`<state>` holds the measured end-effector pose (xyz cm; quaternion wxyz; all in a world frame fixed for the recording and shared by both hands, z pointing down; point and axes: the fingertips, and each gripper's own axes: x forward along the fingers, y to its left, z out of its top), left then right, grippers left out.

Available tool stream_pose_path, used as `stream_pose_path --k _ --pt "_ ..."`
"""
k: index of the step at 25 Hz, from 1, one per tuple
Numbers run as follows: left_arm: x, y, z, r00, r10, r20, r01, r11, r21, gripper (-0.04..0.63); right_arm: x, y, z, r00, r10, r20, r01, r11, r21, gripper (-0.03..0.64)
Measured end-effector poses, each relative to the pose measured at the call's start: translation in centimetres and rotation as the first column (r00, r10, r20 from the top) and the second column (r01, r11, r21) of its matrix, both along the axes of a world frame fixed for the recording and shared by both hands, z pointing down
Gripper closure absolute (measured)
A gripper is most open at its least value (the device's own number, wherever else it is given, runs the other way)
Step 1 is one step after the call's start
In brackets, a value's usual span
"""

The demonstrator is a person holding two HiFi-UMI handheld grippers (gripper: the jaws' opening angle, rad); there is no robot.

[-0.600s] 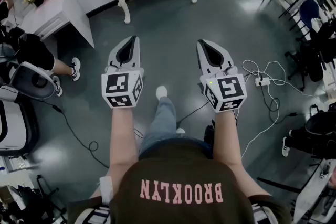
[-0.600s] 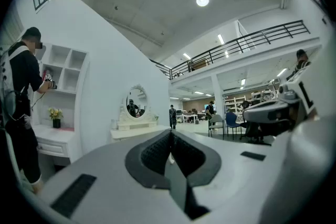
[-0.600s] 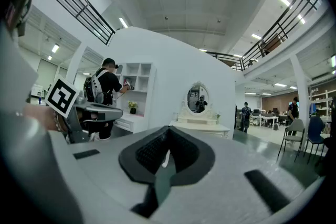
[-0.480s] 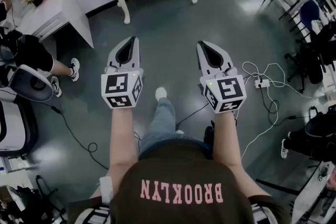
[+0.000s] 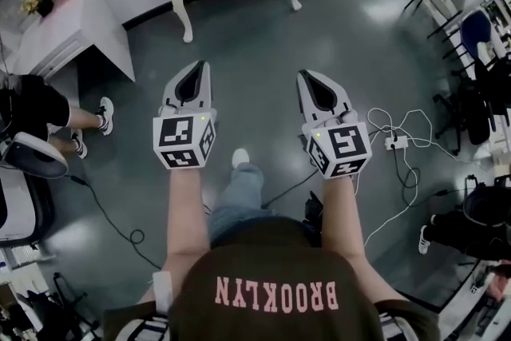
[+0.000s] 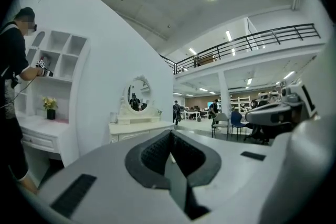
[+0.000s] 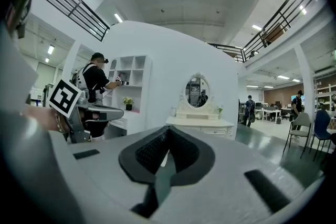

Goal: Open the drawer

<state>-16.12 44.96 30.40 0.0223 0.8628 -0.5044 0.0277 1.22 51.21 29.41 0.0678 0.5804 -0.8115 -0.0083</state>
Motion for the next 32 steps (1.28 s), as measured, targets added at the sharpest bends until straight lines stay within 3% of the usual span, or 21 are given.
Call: stream_pose_path --k 4,15,32 --pt "0.8 -5.6 0.6 1.000 -0.004 0.005 0.005 1.000 -0.023 0.589 0.6 -5.9 -0.1 0.999 -0.018 0.050 0.018 1.000 0.000 0.620" --pt "-0.5 -18.4 0.9 0.999 -0.001 0.044 0.004 0.998 -0.058 0.589 -1.7 -20.1 0.2 0.998 -0.062 0.014 0.063 0.997 -0.034 0.620" --pt "-1.7 -26.1 1.3 0.999 -0.032 0.022 0.033 0.998 -0.051 0.589 -2.4 -29.0 1.2 0.997 -0.061 0.042 0.063 0.997 -0.033 0.620"
